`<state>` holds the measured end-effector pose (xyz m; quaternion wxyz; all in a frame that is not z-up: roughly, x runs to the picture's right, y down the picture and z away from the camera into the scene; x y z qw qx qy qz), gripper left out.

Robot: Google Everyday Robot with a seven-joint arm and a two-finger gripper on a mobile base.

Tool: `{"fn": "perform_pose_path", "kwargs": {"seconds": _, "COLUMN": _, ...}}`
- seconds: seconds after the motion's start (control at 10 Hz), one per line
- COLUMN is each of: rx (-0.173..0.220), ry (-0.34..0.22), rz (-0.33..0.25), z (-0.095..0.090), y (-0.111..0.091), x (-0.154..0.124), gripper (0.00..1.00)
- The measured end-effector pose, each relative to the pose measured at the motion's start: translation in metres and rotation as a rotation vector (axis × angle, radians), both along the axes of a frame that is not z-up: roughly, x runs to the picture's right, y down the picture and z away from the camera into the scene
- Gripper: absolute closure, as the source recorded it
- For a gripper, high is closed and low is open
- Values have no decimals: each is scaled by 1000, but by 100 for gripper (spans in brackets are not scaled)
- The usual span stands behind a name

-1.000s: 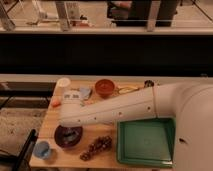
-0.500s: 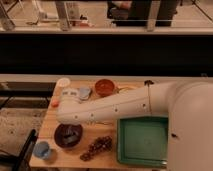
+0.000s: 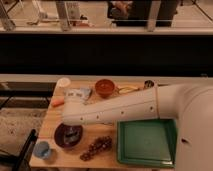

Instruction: Place brush in purple bowl

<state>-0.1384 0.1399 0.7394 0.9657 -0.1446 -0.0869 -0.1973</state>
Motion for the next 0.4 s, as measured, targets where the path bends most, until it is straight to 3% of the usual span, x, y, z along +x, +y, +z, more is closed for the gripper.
{"fn": "perform_pose_path", "kwargs": {"seconds": 0.1, "rx": 3, "ry": 4, "rz": 2, "z": 1, "y": 0, "x": 3, "gripper": 21}}
{"fn": "perform_pose_path", "kwargs": {"seconds": 0.4, "rx": 9, "ry": 3, "rz": 14, "z": 0, "y": 0, "x": 7, "gripper": 20}}
